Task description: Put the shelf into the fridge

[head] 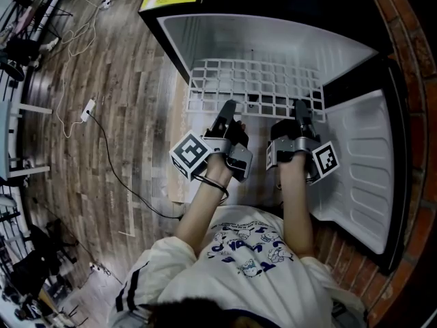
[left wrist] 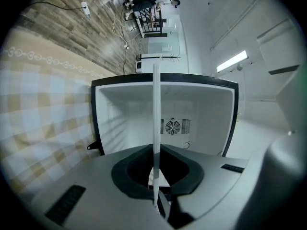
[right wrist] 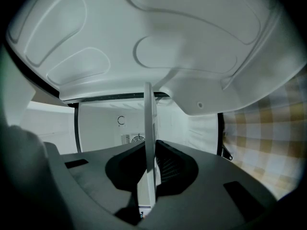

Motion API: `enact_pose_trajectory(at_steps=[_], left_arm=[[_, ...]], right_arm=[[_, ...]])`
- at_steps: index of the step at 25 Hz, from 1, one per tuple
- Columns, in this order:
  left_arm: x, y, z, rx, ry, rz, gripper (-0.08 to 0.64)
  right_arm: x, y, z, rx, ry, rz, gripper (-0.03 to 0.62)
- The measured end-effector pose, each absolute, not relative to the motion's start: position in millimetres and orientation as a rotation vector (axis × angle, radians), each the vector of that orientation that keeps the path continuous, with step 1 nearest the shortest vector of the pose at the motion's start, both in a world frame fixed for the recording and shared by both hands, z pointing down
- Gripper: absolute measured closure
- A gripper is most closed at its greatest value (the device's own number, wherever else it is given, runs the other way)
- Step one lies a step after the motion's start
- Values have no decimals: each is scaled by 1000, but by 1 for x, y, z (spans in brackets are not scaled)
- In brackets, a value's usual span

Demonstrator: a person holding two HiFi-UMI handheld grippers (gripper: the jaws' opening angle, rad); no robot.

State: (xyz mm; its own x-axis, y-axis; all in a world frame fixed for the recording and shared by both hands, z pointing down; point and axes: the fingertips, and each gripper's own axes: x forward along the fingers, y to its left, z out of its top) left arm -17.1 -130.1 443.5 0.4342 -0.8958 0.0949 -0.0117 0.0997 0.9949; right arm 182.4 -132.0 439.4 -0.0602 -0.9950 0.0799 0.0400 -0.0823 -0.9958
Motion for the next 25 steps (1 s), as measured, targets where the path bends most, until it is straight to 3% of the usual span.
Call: enact_pose_trajectory(at_steps=[25], left_arm=[[-15, -128, 446, 1314, -910, -804, 523]], right_arm=[[185, -128, 441, -1220, 1181, -1314, 543]])
